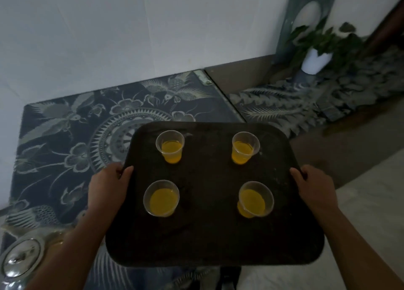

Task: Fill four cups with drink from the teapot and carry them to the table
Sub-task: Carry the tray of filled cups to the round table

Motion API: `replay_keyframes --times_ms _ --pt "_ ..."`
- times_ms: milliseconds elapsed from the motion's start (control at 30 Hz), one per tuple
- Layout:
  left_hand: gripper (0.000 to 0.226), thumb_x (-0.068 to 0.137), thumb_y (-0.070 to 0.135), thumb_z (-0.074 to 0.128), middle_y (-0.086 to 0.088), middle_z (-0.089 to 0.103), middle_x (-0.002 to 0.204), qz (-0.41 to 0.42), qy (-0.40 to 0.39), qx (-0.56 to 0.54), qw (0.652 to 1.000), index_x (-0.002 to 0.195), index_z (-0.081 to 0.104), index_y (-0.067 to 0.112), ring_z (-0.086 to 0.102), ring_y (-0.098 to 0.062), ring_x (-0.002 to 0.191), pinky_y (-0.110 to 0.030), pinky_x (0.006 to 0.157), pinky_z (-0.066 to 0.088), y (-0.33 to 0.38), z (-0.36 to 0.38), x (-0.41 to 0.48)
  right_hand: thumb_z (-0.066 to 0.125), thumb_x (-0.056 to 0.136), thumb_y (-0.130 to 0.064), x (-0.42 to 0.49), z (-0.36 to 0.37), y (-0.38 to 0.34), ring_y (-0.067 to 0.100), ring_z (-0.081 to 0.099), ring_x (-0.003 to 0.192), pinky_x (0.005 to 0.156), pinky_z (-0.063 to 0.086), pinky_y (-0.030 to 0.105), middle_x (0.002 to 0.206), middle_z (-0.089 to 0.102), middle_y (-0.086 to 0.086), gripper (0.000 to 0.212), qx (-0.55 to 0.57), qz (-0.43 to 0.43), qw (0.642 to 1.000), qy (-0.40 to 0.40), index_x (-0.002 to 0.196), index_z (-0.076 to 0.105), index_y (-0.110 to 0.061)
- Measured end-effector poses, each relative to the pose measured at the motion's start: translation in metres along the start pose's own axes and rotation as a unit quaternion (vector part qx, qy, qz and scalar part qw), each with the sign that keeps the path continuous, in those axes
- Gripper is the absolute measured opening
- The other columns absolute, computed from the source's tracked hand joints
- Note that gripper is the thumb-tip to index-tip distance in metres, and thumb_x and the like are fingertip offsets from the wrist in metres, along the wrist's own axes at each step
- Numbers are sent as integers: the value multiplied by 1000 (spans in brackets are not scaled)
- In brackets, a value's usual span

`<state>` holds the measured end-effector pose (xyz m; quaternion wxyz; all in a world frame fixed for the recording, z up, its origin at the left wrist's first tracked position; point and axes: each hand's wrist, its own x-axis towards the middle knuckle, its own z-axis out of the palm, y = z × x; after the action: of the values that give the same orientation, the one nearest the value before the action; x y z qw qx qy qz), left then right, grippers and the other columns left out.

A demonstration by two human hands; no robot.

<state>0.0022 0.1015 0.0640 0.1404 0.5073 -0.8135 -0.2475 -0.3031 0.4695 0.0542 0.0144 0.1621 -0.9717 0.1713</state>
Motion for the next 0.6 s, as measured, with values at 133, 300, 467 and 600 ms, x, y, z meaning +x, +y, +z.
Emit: replay_keyframes --times_ms 133,300,467,600 --pt "37 100 31 66 -5 62 59 48 -27 7 998 66 61 15 60 -19 56 -33 51 43 24 16 -4 55 98 -39 -37 -22 34 17 50 51 47 29 26 56 52 4 43 -15 56 998 26 62 50 -16" --pt "35 100 32 66 0 61 59 120 -64 4 991 68 59 20 58 -13 56 -28 48 34 63 45 -18 54 98 -43 -89 -47 85 18 53 49 50 45 31 55 54 3 43 -20 135 990 48 64 51 -16" --pt "36 100 34 65 0 61 59 188 -103 25 976 67 59 22 57 -14 56 -28 49 35 114 78 -44 55 97 -44 -146 -73 143 16 54 46 46 34 24 52 54 0 43 -22 212 974 77 62 52 -18" --pt "34 100 34 64 2 59 60 258 -131 31 957 69 59 22 57 -12 56 -27 50 35 155 101 -79 56 96 -43 -196 -97 186 16 55 47 46 36 24 52 56 1 43 -17 273 957 97 62 54 -18"
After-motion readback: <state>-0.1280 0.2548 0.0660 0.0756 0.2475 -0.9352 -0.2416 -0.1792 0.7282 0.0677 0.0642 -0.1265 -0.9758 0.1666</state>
